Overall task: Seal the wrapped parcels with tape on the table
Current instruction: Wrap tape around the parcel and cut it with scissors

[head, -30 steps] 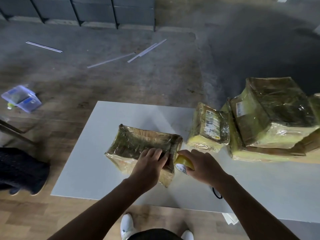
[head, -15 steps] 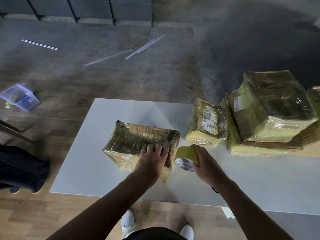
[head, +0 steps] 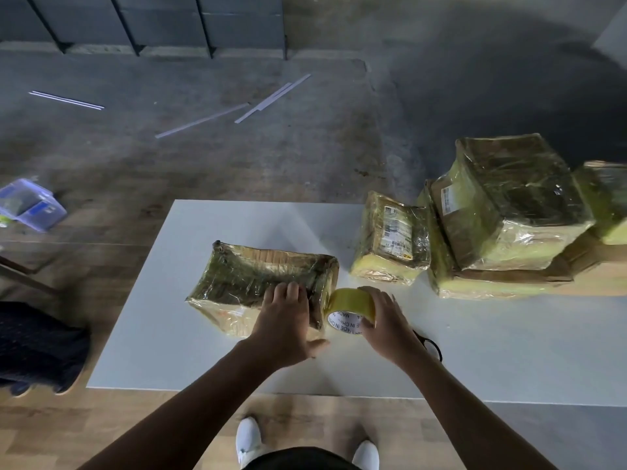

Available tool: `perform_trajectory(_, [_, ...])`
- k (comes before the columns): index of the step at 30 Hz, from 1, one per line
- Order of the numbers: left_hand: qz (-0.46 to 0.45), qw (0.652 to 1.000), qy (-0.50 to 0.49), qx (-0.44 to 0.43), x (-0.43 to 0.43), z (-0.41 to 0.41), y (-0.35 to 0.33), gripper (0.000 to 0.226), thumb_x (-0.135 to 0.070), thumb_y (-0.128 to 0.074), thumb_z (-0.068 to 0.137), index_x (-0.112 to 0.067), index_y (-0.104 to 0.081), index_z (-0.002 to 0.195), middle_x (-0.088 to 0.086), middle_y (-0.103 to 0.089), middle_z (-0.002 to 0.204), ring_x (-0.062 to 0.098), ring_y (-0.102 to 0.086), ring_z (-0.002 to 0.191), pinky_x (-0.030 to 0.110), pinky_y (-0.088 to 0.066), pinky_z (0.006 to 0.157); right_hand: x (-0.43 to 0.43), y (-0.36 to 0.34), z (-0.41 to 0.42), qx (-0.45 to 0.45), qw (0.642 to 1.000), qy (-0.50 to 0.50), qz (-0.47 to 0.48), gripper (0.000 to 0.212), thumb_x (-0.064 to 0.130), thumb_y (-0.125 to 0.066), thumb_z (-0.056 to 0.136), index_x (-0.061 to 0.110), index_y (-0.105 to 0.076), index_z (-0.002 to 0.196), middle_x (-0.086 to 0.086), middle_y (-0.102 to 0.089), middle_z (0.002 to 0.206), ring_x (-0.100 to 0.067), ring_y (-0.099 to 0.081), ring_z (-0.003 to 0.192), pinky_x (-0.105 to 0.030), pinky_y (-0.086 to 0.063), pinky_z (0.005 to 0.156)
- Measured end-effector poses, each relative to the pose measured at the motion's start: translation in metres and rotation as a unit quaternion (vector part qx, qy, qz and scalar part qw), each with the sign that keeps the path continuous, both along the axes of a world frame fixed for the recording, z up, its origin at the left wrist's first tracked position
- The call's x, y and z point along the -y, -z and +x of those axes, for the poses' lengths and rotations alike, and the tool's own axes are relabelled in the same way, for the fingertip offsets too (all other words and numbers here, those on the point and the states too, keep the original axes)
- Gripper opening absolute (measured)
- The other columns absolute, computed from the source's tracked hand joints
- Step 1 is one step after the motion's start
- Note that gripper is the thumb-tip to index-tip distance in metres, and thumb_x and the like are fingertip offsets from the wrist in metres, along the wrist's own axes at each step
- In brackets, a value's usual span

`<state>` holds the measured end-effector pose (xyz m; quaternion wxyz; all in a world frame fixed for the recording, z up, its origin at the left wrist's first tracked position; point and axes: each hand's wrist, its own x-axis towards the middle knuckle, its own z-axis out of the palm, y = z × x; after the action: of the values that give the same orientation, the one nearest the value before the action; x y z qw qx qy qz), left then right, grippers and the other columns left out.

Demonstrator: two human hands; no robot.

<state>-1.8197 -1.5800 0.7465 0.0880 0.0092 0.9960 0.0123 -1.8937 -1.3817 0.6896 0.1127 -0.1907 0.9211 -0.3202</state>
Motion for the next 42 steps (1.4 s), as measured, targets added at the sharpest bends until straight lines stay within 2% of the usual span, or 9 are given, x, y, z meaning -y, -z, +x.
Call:
perform_trajectory(3, [-0.031,0.999,-0.031,-0.021,-0.014,0.002,-0.002,0.076,-0.068,-0.044,0.085,-0.006,-0.042,0.130,0.009,-0.048,0.119,0.027,-0.046,0.112,0.040,-0.031,0.107,-0.012,0.008,0.004,0.020,1.000,0.008,-0.018,0.065,0.027,-0.068,0.084,0.017,-0.039,0.141,-0.004,-0.053,0.125,-0.019,-0.049,0.118,-0.037,-0.042,0.099])
perform_trajectory(6, [-0.019,0.998,-0.018,-0.052,-0.023,0.004,-0.002,0.077,-0.049,-0.067,0.078,-0.004,-0.043,0.137,0.013,-0.058,0.109,0.030,-0.057,0.099,0.044,-0.044,0.095,-0.033,0.017,0.004,0.064,0.998,-0.028,-0.012,0.069,0.041,-0.071,0.081,0.024,-0.039,0.139,0.006,-0.051,0.116,-0.005,-0.054,0.105,-0.033,-0.046,0.094])
perform_trajectory(9, [0.015,0.991,0.016,-0.129,-0.035,0.001,0.000,0.064,-0.018,-0.085,0.054,-0.003,-0.063,0.112,0.012,-0.062,0.090,0.029,-0.061,0.075,0.036,-0.053,0.063,-0.049,0.026,0.005,0.074,0.997,-0.009,0.020,0.062,0.036,-0.069,0.085,0.022,-0.042,0.139,0.000,-0.051,0.121,-0.008,-0.056,0.104,-0.025,-0.044,0.086])
perform_trajectory(12, [0.032,0.985,0.036,-0.168,-0.051,-0.007,-0.004,0.054,-0.010,-0.084,0.049,-0.006,-0.067,0.100,0.012,-0.062,0.087,0.029,-0.060,0.071,0.034,-0.050,0.055,-0.063,0.032,0.005,0.053,0.995,0.051,0.067,0.051,0.027,-0.063,0.089,0.015,-0.047,0.137,-0.009,-0.053,0.120,-0.022,-0.058,0.107,-0.032,-0.050,0.086])
perform_trajectory(16, [0.052,0.987,0.045,-0.142,-0.057,-0.019,-0.006,0.058,-0.018,-0.088,0.050,-0.007,-0.066,0.102,0.015,-0.063,0.099,0.034,-0.063,0.084,0.040,-0.053,0.061,-0.073,0.032,0.007,0.046,0.994,0.079,0.061,0.048,0.026,-0.061,0.090,0.013,-0.049,0.135,-0.009,-0.056,0.117,-0.021,-0.060,0.103,-0.032,-0.051,0.086])
perform_trajectory(23, [0.060,0.992,-0.006,-0.110,-0.027,-0.011,0.011,0.091,-0.043,-0.079,0.070,0.007,-0.043,0.137,0.028,-0.046,0.139,0.044,-0.048,0.126,0.054,-0.046,0.099,-0.016,0.017,0.007,0.078,0.994,0.002,-0.075,0.064,0.037,-0.074,0.081,0.019,-0.042,0.134,0.006,-0.056,0.115,-0.010,-0.056,0.104,-0.018,-0.038,0.084])
perform_trajectory(28, [0.035,0.992,-0.026,-0.116,-0.031,-0.002,0.027,0.074,-0.031,-0.070,0.081,0.010,-0.043,0.137,0.029,-0.043,0.142,0.041,-0.047,0.129,0.051,-0.046,0.099,0.019,0.014,0.004,0.271,0.923,0.178,-0.207,0.037,0.023,-0.067,0.088,0.019,-0.045,0.118,-0.007,-0.059,0.105,-0.021,-0.064,0.087,-0.045,-0.060,0.066])
perform_trajectory(33, [0.020,0.993,-0.044,-0.112,-0.033,-0.009,0.033,0.069,-0.023,-0.074,0.074,0.010,-0.051,0.130,0.028,-0.050,0.136,0.038,-0.055,0.122,0.050,-0.053,0.088,0.006,0.000,0.003,0.093,0.983,0.139,-0.071,0.023,0.005,-0.054,0.087,0.013,-0.045,0.106,0.004,-0.051,0.081,-0.022,-0.054,0.079,-0.033,-0.045,0.058])
perform_trajectory(42, [0.029,0.993,-0.048,-0.099,-0.030,-0.013,0.035,0.068,-0.012,-0.077,0.064,0.012,-0.055,0.124,0.029,-0.058,0.126,0.038,-0.061,0.114,0.049,-0.056,0.081,-0.029,0.019,0.013,-0.022,0.985,0.008,0.169,0.044,0.015,-0.057,0.089,0.002,-0.043,0.129,-0.016,-0.055,0.128,-0.033,-0.060,0.110,-0.037,-0.050,0.082])
